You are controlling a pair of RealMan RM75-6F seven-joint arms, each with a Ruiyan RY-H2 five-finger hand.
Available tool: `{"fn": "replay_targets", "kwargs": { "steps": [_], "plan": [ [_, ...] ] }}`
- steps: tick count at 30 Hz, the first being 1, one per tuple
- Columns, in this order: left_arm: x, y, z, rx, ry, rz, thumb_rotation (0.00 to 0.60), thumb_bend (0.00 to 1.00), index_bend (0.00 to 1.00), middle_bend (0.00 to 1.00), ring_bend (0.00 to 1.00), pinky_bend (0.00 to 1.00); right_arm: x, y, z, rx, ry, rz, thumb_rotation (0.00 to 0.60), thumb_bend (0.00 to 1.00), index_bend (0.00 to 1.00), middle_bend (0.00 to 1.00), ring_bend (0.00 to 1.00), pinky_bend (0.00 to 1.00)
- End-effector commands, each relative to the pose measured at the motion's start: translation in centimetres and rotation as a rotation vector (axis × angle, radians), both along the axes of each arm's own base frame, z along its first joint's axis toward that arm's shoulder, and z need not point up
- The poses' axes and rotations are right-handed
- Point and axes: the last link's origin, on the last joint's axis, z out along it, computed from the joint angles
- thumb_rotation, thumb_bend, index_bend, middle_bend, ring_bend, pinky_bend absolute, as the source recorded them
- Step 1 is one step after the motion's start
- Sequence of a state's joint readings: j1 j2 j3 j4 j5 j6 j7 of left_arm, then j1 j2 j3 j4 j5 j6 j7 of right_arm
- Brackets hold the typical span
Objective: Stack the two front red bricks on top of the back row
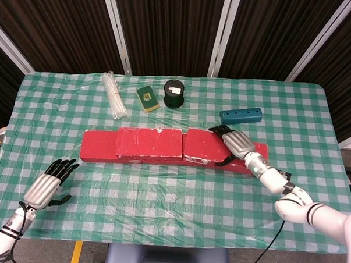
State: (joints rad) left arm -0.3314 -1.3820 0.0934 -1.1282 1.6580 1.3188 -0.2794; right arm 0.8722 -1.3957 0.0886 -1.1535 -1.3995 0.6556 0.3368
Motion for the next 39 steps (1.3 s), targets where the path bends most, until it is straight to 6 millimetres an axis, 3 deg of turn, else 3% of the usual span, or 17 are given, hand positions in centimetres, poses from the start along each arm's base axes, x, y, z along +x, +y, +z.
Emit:
{"fn": "replay_targets", "kwargs": {
  "steps": [1, 17, 24, 27, 30, 32, 35, 39],
  "plan": [
    [0.0, 0.0, 0.0, 0.0, -0.001, 0.001, 0.6, 0.27, 0.0, 0.0, 0.0, 0.0, 0.1, 0.0, 0.0, 0.001, -0.002, 0.002, 0.549, 0.06, 0.0, 0.15, 0.09, 0.36],
    [0.0, 0.0, 0.0, 0.001, -0.001, -0.001, 0.6, 0.27, 0.0, 0.0, 0.0, 0.0, 0.4, 0.3, 0.8, -0.012, -0.026, 0.028, 0.514, 0.02, 0.0, 0.09, 0.03, 0.3],
    [0.3, -0.2, 0.2, 0.007, -0.008, -0.017, 0.6, 0.27, 0.0, 0.0, 0.0, 0.0, -0.4, 1.9, 4.7, -0.083, -0.097, 0.06, 0.505, 0.02, 0.0, 0.05, 0.0, 0.23],
    [0.5, -0.5, 0.4, 0.013, -0.012, -0.028, 0.6, 0.27, 0.0, 0.0, 0.0, 0.0, -2.2, 3.2, 7.4, -0.132, -0.109, 0.066, 0.49, 0.02, 0.0, 0.04, 0.0, 0.19],
    [0.7, -0.6, 0.5, 0.016, -0.013, -0.037, 0.6, 0.27, 0.0, 0.0, 0.0, 0.0, -5.1, 4.5, 9.6, -0.17, -0.062, 0.047, 0.431, 0.02, 0.02, 0.02, 0.0, 0.15],
    [0.8, -0.7, 0.5, 0.018, -0.013, -0.043, 0.6, 0.27, 0.0, 0.0, 0.0, 0.0, -6.6, 5.1, 10.5, -0.184, -0.045, 0.028, 0.382, 0.02, 0.13, 0.01, 0.0, 0.11],
    [0.9, -0.7, 0.4, 0.019, -0.012, -0.048, 0.6, 0.27, 0.0, 0.0, 0.0, 0.0, -9.1, 6.1, 11.8, -0.2, -0.015, -0.013, 0.381, 0.02, 0.25, 0.01, 0.0, 0.1],
    [1.0, -0.8, 0.2, 0.015, -0.008, -0.053, 0.6, 0.27, 0.0, 0.0, 0.0, 0.0, -11.7, 6.6, 12.1, -0.197, 0.017, -0.071, 0.379, 0.01, 0.32, 0.01, 0.0, 0.09]
  ]
}}
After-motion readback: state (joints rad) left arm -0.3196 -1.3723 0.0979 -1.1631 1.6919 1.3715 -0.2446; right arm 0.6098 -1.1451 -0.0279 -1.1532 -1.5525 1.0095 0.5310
